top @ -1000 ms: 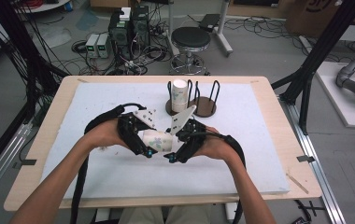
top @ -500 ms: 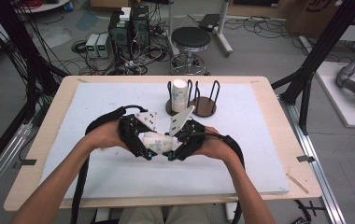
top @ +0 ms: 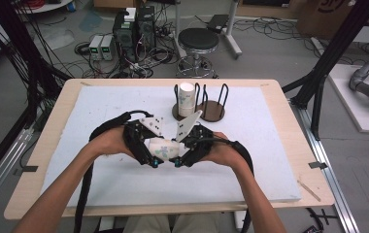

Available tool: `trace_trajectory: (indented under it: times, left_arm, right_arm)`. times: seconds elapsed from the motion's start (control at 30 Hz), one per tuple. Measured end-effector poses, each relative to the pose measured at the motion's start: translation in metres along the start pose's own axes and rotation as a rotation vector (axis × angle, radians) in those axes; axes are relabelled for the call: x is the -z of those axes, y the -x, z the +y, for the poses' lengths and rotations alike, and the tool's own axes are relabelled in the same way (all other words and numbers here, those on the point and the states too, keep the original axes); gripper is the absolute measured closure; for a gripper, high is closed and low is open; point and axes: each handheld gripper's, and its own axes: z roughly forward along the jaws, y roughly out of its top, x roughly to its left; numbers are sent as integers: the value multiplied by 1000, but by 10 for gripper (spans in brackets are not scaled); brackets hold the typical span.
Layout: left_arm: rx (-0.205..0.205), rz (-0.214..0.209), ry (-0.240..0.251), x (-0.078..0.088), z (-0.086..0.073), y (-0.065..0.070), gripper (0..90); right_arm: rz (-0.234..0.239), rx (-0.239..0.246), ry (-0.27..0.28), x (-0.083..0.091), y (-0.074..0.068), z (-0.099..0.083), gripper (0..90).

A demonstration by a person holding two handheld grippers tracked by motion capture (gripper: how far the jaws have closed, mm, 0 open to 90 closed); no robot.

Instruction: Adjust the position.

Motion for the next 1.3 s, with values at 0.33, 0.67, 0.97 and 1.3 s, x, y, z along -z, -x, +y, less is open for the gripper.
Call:
trace_trajectory:
  times: [0.33, 0.67, 0.97, 1.3]
  left_arm:
    - [13, 11, 26, 3, 0, -2, 68]
    - [29, 18, 87, 11, 0, -2, 68]
    - [46, 42, 188, 26, -1, -3, 68]
    - [43, 82, 257, 37, -1, 0, 68]
  right_arm:
    - [1, 3, -4, -1, 0, 0, 371]
    - [1, 3, -9, -1, 0, 0, 371]
    - [-1, 1, 6, 0, 1, -2, 371]
    - [-20, -22, 36, -2, 1, -10, 370]
